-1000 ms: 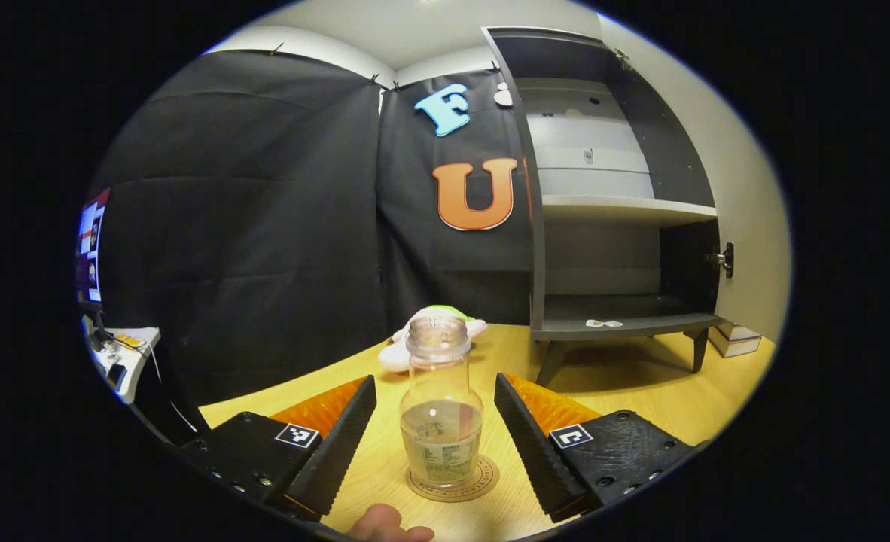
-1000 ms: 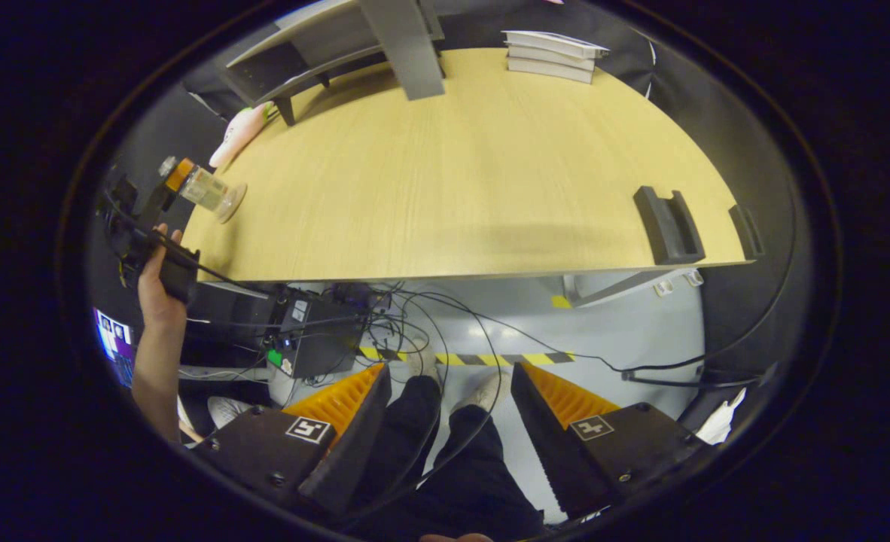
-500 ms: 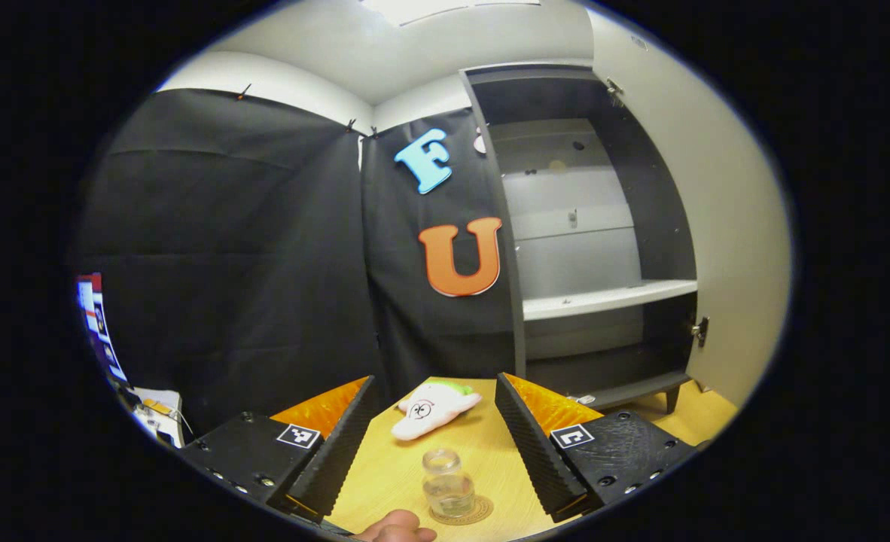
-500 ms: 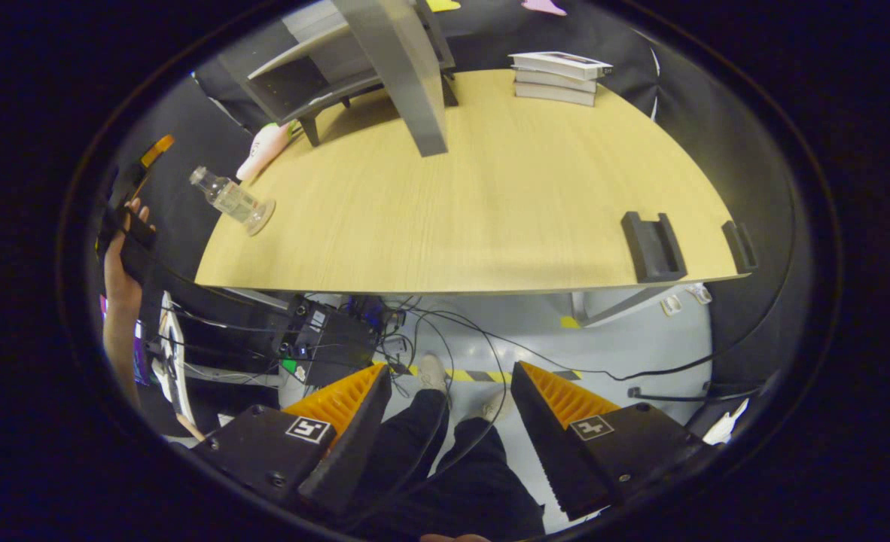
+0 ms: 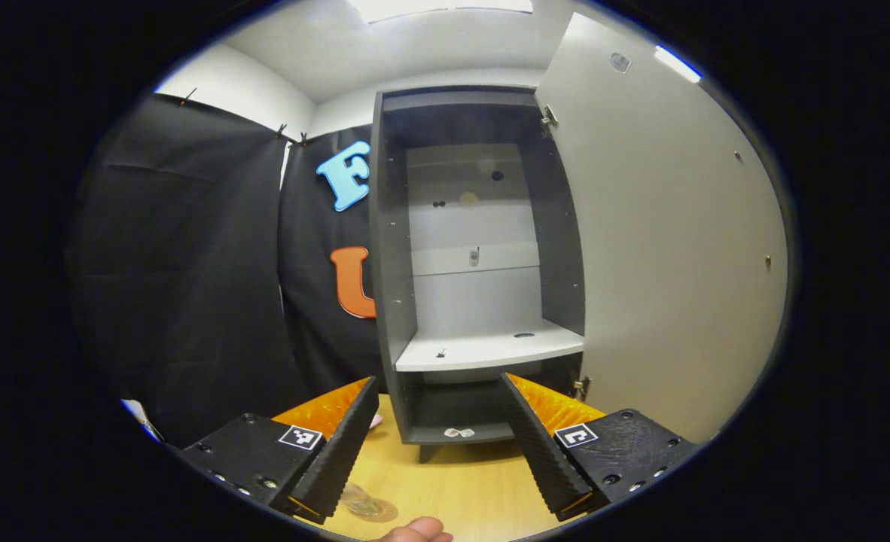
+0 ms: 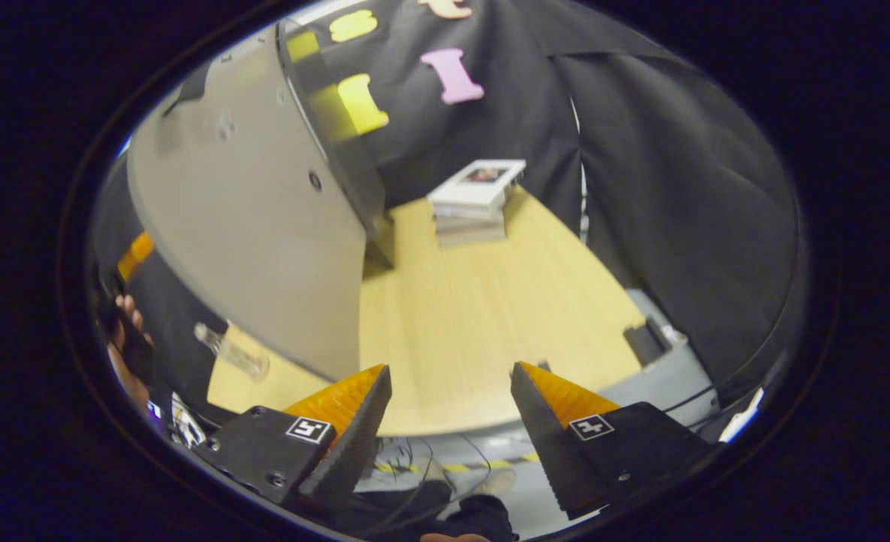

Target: Open the cabinet door with the right hand, grasp the bottle in the cabinet with the left hand and place it on the coaster, then close the cabinet door with the right hand.

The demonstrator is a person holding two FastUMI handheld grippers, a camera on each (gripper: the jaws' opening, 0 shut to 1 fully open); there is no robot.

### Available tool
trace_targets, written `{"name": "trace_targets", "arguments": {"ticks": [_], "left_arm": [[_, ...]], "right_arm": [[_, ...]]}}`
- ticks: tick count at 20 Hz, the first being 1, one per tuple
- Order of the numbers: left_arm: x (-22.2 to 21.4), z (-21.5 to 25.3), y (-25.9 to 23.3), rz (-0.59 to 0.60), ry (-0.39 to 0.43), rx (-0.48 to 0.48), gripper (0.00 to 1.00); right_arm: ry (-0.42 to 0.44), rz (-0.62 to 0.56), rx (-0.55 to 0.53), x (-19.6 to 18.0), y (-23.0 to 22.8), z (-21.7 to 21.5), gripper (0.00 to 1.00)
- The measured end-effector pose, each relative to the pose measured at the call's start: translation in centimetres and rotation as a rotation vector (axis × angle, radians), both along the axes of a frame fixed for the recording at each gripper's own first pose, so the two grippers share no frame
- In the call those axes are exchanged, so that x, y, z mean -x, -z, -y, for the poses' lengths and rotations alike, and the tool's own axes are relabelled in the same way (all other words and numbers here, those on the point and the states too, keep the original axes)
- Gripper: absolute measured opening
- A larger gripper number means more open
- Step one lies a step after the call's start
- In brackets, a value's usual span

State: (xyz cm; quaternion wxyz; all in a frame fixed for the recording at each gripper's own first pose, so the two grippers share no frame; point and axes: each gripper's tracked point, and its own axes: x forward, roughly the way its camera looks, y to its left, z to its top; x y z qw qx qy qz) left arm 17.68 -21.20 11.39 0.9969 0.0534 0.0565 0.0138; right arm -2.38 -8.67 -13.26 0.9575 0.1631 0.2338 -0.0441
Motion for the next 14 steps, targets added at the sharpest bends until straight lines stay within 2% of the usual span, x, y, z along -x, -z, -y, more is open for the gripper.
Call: {"name": "trace_targets", "arguments": {"ticks": [3,4,5,6,7,9,11,12,13,14], "left_arm": [[-0.1,2.8,0.4,-0.073,0.071,-0.033,0.96],[-0.3,3.4,0.0,-0.077,0.086,-0.034,0.96],[-0.4,3.8,-0.4,-0.08,0.089,-0.043,0.96],[-0.8,3.9,-0.8,-0.075,0.091,-0.045,0.96],[-1.1,4.1,-1.1,-0.068,0.094,-0.038,0.96],[-1.6,4.0,-1.1,-0.062,0.094,-0.021,0.96],[-1.6,3.3,-0.8,-0.079,0.076,-0.019,0.96],[-1.7,2.8,-1.0,-0.072,0.064,-0.02,0.96],[-1.9,2.3,-1.2,-0.064,0.059,-0.017,0.96],[-2.0,2.0,-1.1,-0.06,0.059,-0.015,0.96]], "right_arm": [[-0.011,0.248,0.005,-3.1,-10.7,-0.7,0.99],[-0.014,0.318,0.018,-3.7,-13.3,-0.8,1.0],[-0.008,0.366,0.049,-3.8,-15.6,-0.9,0.96],[-0.017,0.399,0.086,-4.2,-17.1,-1.3,1.0],[-0.041,0.427,0.121,-3.9,-18.3,-2.0,1.0],[-0.033,0.435,0.218,-4.1,-19.0,-2.0,0.98],[-0.04,0.428,0.233,-4.2,-18.7,-2.5,0.98],[-0.047,0.418,0.23,-4.4,-18.6,-2.7,0.92],[-0.057,0.413,0.241,-4.4,-18.6,-2.8,0.91],[-0.07,0.409,0.25,-4.5,-18.8,-3.0,0.96]]}}
